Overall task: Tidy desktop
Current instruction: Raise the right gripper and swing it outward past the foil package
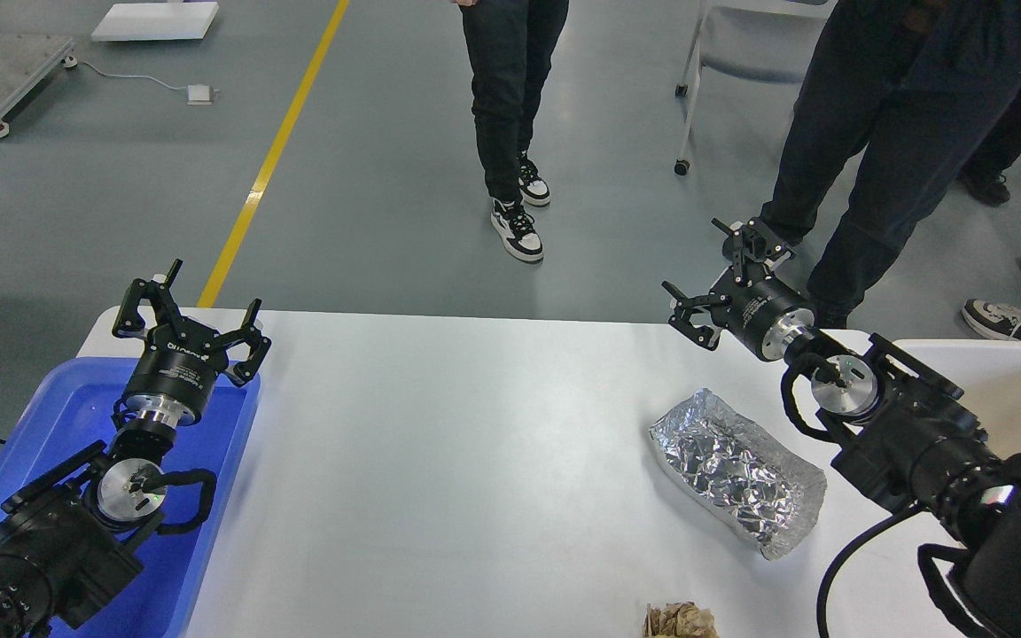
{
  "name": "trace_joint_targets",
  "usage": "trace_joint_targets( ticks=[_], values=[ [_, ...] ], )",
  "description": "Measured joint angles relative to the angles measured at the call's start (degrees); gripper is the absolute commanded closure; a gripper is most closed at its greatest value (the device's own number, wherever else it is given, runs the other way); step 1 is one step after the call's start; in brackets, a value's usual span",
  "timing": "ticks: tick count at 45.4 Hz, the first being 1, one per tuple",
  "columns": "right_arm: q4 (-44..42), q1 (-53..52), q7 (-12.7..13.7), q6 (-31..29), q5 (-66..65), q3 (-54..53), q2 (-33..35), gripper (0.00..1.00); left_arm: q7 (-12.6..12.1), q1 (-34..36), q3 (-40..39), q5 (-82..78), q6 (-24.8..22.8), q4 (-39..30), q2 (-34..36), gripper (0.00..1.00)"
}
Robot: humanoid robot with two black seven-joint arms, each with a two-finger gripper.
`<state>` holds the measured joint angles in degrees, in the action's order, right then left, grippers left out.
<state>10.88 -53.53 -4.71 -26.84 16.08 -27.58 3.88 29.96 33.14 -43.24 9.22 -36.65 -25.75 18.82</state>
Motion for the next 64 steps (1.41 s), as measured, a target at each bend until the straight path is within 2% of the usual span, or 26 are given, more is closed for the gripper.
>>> trace_joint_targets(
  ticks=[25, 38, 51, 64],
  values=[
    [0.72, -0.07, -0.03, -0.93, -0.83, 1.1, 1.22, 0.0, 0.0, -0.08, -0.08, -0.01, 0.0, 0.0, 0.06, 0.0],
    [6.66, -2.91, 0.0, -1.0, -5.67, 1.84, 4.25, 0.0, 0.01, -0.09, -0.09, 0.01, 0.0, 0.0, 0.06, 0.0],
    [14.98, -9.49, 0.31, -0.55, -17.66, 3.28, 8.7, 0.0, 0.01, -0.09, -0.09, 0.01, 0.0, 0.0, 0.07, 0.0],
    [23.02, -14.25, 0.09, -0.73, -37.14, 11.87, 13.81, 0.0, 0.01, -0.03, -0.06, 0.01, 0.0, 0.0, 0.07, 0.0]
  ],
)
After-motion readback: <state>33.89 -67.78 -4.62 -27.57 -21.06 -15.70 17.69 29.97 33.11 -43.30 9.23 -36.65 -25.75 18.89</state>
